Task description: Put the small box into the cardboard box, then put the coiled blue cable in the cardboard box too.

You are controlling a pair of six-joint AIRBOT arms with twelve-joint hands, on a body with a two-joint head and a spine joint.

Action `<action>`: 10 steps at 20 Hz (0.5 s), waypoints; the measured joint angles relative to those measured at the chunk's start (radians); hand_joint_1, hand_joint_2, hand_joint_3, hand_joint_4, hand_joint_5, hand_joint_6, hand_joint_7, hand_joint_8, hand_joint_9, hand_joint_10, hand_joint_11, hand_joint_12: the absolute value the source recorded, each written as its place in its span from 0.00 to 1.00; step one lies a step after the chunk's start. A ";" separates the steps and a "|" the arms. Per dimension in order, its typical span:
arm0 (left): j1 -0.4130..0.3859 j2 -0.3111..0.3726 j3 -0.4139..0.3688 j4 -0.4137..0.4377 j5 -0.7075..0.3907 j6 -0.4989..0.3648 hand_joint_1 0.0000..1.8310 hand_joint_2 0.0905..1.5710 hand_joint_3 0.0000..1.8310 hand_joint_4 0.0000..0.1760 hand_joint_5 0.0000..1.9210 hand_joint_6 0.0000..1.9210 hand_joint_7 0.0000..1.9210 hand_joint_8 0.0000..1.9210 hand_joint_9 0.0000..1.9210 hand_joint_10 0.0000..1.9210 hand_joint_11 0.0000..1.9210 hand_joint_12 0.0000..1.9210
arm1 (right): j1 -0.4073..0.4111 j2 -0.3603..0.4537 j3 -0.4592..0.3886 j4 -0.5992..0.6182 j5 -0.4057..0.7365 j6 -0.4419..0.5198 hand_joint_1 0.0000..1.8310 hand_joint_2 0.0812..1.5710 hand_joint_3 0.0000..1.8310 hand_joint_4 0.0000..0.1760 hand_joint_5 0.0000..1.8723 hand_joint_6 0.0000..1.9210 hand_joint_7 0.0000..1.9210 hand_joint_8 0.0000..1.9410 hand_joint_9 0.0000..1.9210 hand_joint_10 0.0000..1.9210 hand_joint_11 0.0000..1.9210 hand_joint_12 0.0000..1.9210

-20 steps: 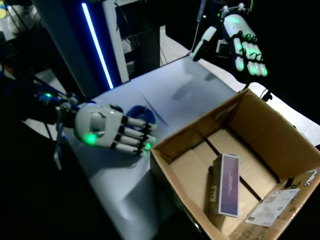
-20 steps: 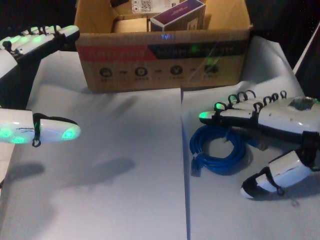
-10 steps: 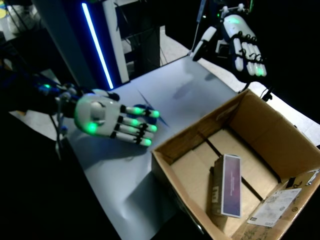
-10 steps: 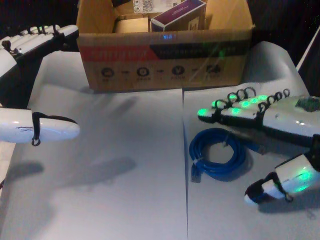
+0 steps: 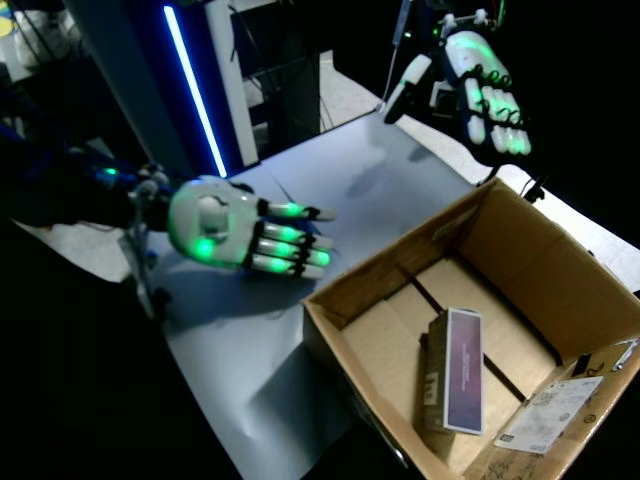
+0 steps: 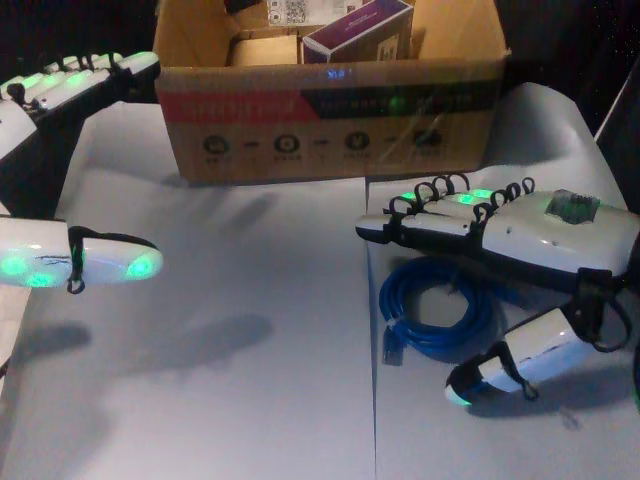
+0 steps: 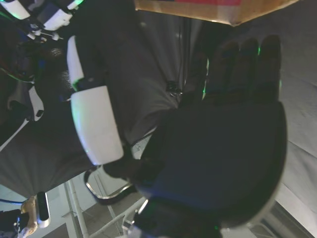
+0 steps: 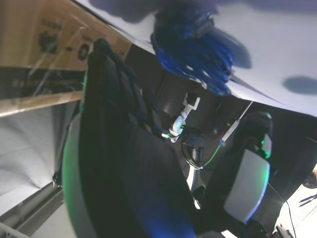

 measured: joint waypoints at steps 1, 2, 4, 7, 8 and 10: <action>0.000 0.000 0.000 0.003 0.000 0.000 0.34 0.49 0.00 1.00 0.04 0.00 0.03 0.00 0.00 0.00 0.00 0.00 | 0.000 -0.006 0.007 0.001 0.000 0.000 0.42 0.50 0.00 1.00 0.00 0.00 0.00 0.00 0.00 0.00 0.00 0.00; 0.000 0.000 0.000 0.004 0.000 0.000 0.34 0.49 0.00 1.00 0.04 0.00 0.03 0.00 0.00 0.00 0.00 0.00 | 0.000 -0.020 0.021 0.001 -0.005 0.000 0.42 0.52 0.01 1.00 0.00 0.00 0.00 0.00 0.00 0.00 0.00 0.00; 0.000 0.000 0.000 0.003 0.000 -0.001 0.36 0.50 0.00 1.00 0.05 0.00 0.03 0.00 0.00 0.00 0.00 0.00 | 0.000 -0.049 0.044 0.004 -0.031 0.000 0.43 0.52 0.00 1.00 0.00 0.00 0.00 0.00 0.00 0.00 0.00 0.00; 0.000 0.000 0.000 0.003 0.000 -0.003 0.35 0.49 0.00 1.00 0.05 0.00 0.02 0.00 0.00 0.00 0.00 0.00 | 0.000 -0.069 0.058 0.004 -0.063 0.000 0.43 0.53 0.00 1.00 0.00 0.00 0.00 0.00 0.00 0.00 0.00 0.00; 0.000 0.000 0.000 0.003 0.000 -0.003 0.35 0.49 0.00 1.00 0.05 0.00 0.02 0.00 0.00 0.00 0.00 0.00 | 0.000 -0.069 0.059 0.005 -0.066 0.000 0.45 0.52 0.00 1.00 0.00 0.00 0.00 0.00 0.01 0.00 0.05 0.02; 0.000 0.000 0.000 0.004 0.000 -0.004 0.36 0.50 0.00 1.00 0.04 0.00 0.02 0.00 0.00 0.00 0.00 0.00 | 0.000 -0.069 0.061 0.005 -0.068 0.000 0.48 0.53 0.00 1.00 0.03 0.00 0.03 0.00 0.07 0.00 0.07 0.17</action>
